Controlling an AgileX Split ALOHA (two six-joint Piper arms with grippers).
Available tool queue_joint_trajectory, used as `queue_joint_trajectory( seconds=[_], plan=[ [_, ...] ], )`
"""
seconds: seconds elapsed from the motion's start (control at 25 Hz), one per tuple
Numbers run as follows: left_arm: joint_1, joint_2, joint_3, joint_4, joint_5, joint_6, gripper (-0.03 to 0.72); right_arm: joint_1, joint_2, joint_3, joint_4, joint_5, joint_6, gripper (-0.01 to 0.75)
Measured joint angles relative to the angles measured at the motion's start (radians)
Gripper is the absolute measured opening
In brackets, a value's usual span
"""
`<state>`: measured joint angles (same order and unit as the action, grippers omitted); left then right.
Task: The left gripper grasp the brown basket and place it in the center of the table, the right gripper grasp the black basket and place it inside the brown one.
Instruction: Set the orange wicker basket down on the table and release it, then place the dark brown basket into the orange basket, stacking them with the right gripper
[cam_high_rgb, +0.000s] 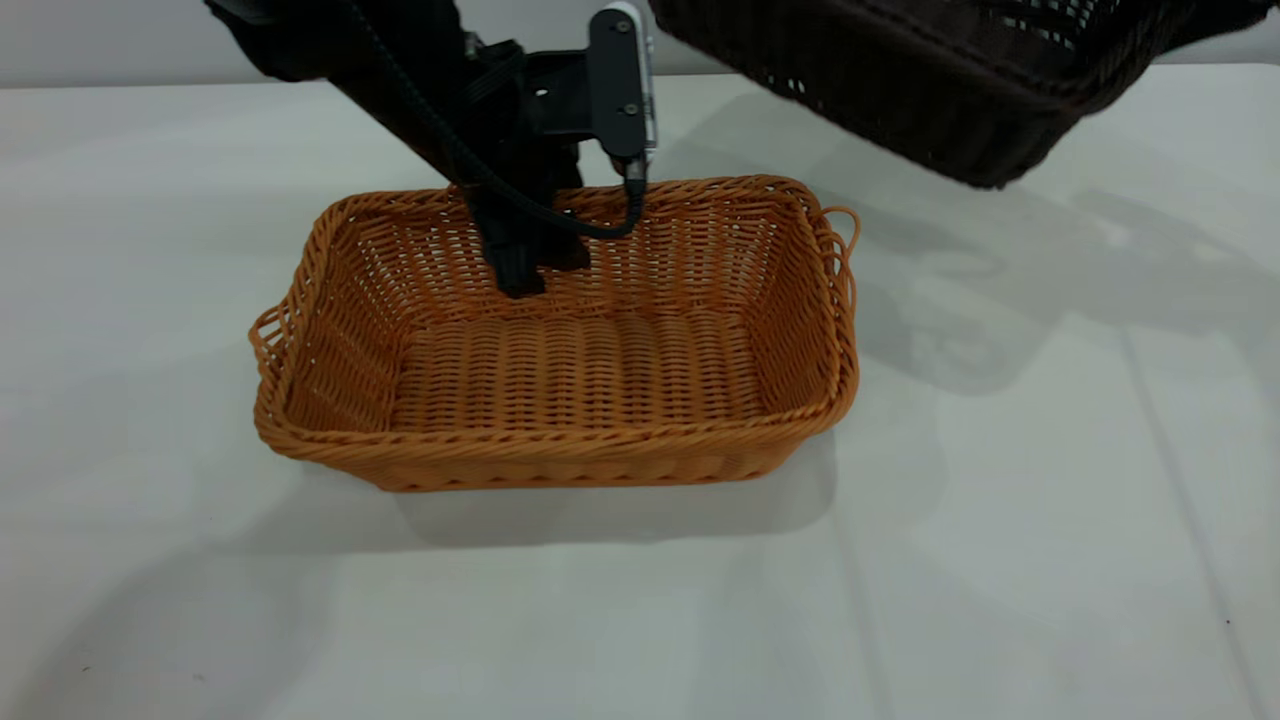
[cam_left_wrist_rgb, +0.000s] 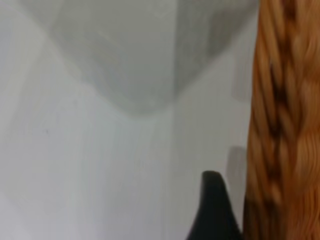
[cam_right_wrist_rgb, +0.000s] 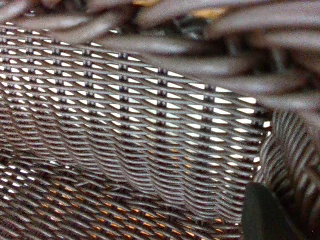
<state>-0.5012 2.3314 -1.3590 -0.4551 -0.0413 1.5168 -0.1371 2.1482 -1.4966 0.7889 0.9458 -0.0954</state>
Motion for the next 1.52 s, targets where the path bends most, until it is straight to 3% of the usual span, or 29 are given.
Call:
queue_joint_trajectory(
  seconds=[0.16,0.28,0.52,0.64,0.92,1.12,1.32,1.52],
  plan=[
    [-0.020,-0.061,0.001,0.000,0.035,0.013,0.495,0.000,0.000,-0.052,-0.001,0.012,-0.003,0.082],
    [-0.021,-0.159,0.001,0.000,0.127,0.012,0.491,0.000,0.000,-0.071,-0.001,0.015,-0.003,0.082],
    [-0.021,-0.407,0.001,0.005,0.496,-0.030,0.449,0.000,0.000,-0.071,-0.004,0.025,-0.005,0.082],
    [-0.021,-0.556,0.002,0.008,0.628,-0.086,0.427,0.034,0.000,-0.071,-0.026,0.038,-0.026,0.082],
    [-0.021,-0.843,0.002,0.012,0.656,-0.191,0.421,0.281,0.000,-0.071,-0.191,0.100,-0.045,0.082],
    [-0.021,-0.925,0.002,0.014,0.658,-0.195,0.421,0.415,0.001,-0.071,-0.204,0.063,-0.013,0.082],
    [-0.021,-0.935,0.002,0.015,0.670,-0.205,0.421,0.479,0.034,-0.073,-0.217,0.046,-0.010,0.082],
    [-0.021,-0.935,0.003,0.018,0.673,-0.222,0.421,0.490,0.105,-0.073,-0.227,0.043,-0.004,0.082]
  ],
)
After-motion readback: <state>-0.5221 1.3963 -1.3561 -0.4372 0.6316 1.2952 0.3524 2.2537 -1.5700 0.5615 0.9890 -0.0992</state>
